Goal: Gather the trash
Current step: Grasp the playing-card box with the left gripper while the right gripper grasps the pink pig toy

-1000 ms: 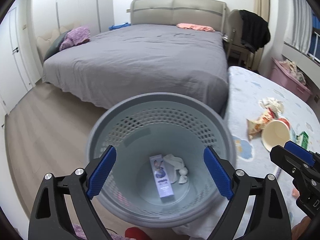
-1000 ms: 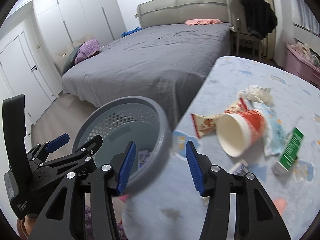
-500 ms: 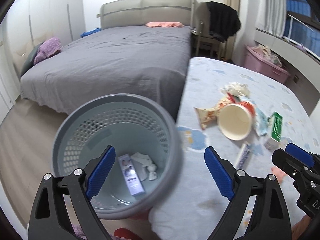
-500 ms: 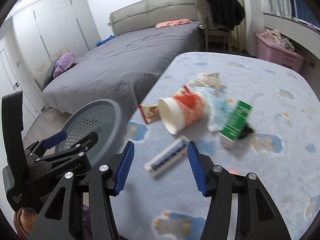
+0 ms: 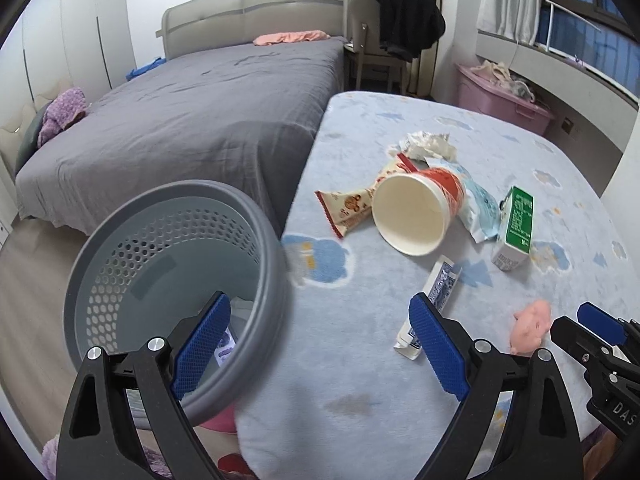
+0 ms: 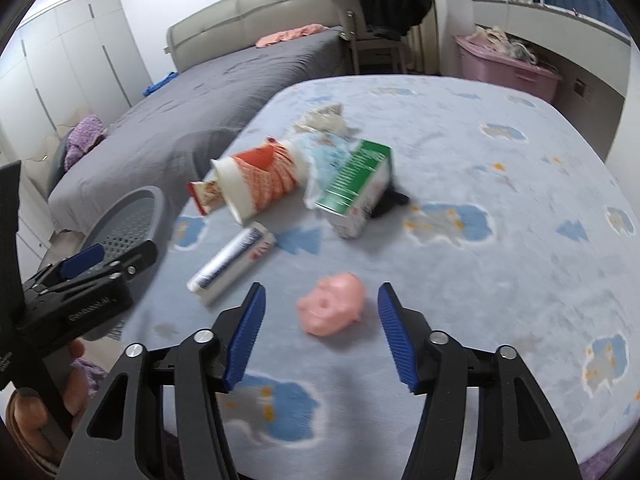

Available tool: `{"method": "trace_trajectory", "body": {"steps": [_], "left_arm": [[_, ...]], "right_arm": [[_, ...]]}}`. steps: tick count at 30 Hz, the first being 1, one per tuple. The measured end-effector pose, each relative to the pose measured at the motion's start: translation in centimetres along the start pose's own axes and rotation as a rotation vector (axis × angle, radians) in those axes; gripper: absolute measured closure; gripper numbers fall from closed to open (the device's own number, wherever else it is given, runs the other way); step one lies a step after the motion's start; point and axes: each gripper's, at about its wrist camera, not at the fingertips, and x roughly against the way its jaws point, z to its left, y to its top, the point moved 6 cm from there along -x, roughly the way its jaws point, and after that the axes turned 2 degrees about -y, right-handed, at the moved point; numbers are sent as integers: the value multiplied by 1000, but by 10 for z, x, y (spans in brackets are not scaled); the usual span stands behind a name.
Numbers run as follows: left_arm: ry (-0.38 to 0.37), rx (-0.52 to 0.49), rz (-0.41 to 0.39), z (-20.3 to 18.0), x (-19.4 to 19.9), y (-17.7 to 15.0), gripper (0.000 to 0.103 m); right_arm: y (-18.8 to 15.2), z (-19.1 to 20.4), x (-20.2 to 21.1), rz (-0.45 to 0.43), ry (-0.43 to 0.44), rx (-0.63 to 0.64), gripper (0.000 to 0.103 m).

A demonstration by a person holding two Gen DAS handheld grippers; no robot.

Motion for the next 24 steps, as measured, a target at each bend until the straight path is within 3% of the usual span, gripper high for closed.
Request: {"method": "trace_trajectory", "body": {"steps": [5, 22, 24], "left_arm": [[8, -14, 19, -5, -8, -4, 14], [27, -18, 51, -5, -21, -8, 14], [26, -20, 53, -5, -21, -9, 14]], "right_arm": [[-4, -4, -13, 32, 0, -13, 40], [-7, 13, -49, 55, -55, 70, 41], [-7, 13, -51, 59, -55, 73, 54]]}}
